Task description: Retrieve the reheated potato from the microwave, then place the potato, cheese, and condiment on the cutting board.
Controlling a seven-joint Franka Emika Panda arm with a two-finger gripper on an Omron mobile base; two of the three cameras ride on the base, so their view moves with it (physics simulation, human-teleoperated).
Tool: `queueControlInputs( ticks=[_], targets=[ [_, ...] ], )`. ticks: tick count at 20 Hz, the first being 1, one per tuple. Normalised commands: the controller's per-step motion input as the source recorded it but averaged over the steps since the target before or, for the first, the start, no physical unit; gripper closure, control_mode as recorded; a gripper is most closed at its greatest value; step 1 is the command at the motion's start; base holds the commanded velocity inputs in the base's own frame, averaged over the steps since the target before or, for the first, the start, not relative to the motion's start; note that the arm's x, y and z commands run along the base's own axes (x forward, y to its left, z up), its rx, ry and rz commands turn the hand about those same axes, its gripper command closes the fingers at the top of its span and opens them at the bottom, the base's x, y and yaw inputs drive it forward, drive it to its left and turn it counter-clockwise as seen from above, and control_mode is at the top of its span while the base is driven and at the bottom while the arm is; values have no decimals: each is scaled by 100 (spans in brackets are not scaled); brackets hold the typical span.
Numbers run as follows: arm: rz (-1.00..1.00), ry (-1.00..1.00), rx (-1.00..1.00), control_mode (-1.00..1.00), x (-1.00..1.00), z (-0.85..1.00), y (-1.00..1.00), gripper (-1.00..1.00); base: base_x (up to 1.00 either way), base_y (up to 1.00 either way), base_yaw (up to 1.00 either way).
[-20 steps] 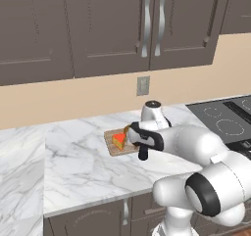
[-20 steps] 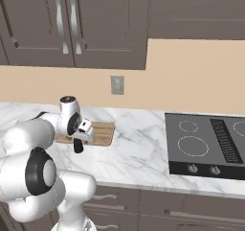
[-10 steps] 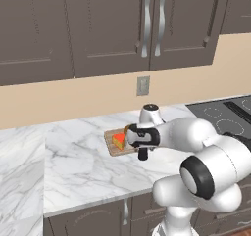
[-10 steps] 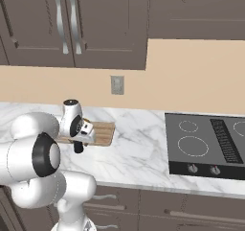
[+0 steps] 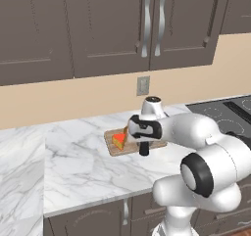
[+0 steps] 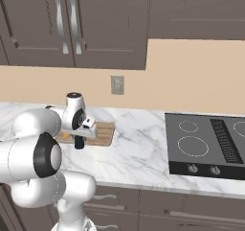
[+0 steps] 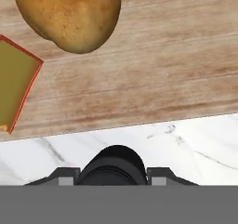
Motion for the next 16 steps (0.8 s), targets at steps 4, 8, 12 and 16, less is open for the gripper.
queueControlInputs(
  ticks=[4, 8, 12, 16],
  targets=[
    [0, -8, 1, -100, 0, 62, -41, 100, 0, 0, 0],
    [0, -5, 0, -100, 21, 38, -49, 100, 0, 0, 0],
    [0, 0, 0, -100, 60, 4, -52, 100, 0, 0, 0],
    [0, 0, 0, -100, 68, 0, -44, 100, 0, 0, 0]
  ],
)
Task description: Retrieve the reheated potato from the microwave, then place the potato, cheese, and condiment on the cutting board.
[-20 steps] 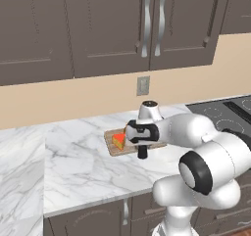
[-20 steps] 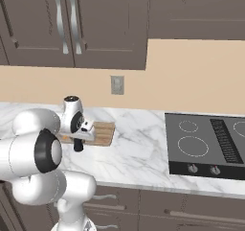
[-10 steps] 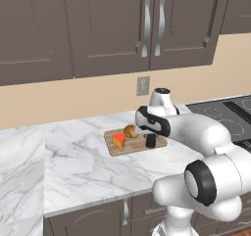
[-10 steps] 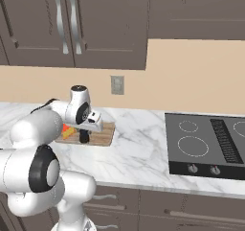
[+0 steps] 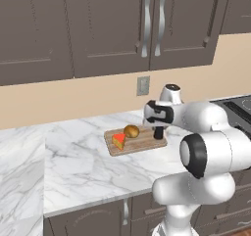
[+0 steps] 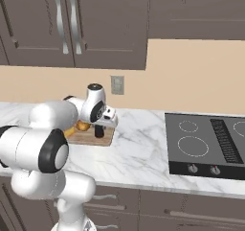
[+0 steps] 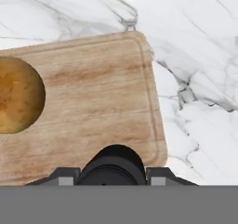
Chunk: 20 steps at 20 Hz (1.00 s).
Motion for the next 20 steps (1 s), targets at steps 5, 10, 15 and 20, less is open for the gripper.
queueControlInputs(
  ticks=[5, 10, 15, 20],
  targets=[
    [0, 0, 0, -100, 63, 0, -20, 100, 0, 0, 0],
    [0, 0, 0, -100, 25, -4, -1, 100, 0, 0, 0],
    [0, 1, 0, -100, 7, -19, 0, 100, 0, 0, 0],
    [0, 2, 0, -100, 2, -25, 0, 100, 0, 0, 0]
  ],
)
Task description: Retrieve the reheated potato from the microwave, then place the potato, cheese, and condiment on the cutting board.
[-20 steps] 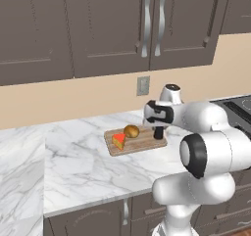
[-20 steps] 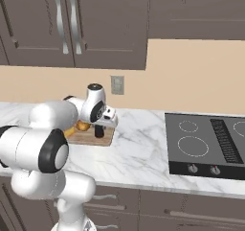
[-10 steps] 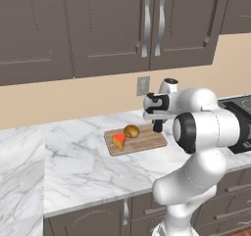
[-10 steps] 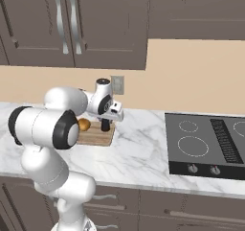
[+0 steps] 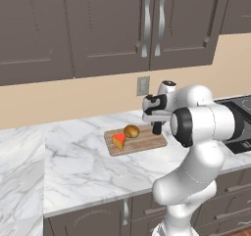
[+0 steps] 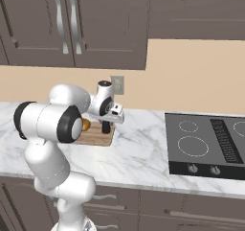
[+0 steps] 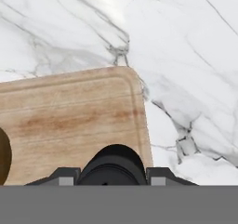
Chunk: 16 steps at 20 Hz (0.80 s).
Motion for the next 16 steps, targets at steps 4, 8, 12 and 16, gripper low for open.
queueControlInputs(
  ticks=[4, 8, 12, 16],
  targets=[
    [0, 0, 0, -100, 1, -19, 6, 100, 0, 0, 0],
    [0, 0, 0, -100, 0, -9, 17, 100, 0, 0, 0],
    [0, 0, 0, -100, 0, -15, 29, 100, 0, 0, 0],
    [0, 0, 0, -100, 4, -25, 21, 100, 0, 0, 0]
  ],
)
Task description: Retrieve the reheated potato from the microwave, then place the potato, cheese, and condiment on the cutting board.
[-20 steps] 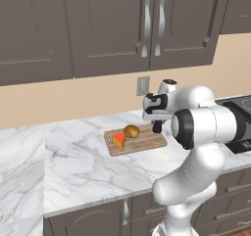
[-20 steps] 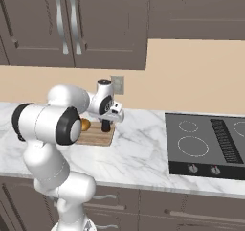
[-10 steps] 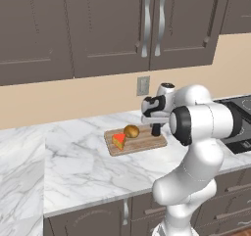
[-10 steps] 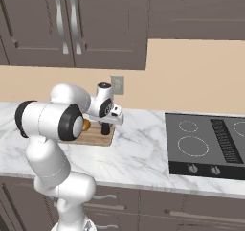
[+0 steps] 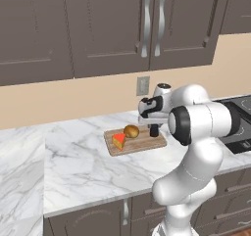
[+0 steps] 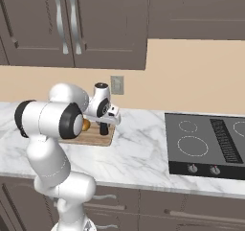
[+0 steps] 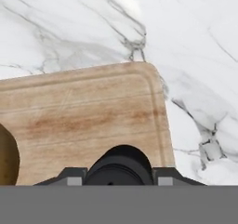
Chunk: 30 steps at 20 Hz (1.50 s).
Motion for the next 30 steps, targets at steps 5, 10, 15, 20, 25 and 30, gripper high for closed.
queueControlInputs(
  ticks=[5, 10, 15, 20, 25, 30],
  targets=[
    [0, 0, 0, -100, 1, -24, 17, -100, 0, 0, 0],
    [0, 0, 0, -100, -21, 0, 1, -100, 0, 0, 0],
    [0, 0, 0, -100, -49, 0, 0, -100, 0, 0, 0],
    [0, -1, 0, -100, -55, 10, 0, -100, 0, 0, 0],
    [0, -12, 0, -100, -87, 44, 0, -100, 0, 0, 0],
    [0, -15, 0, -100, -100, 84, 5, -100, 0, 0, 0]
  ],
)
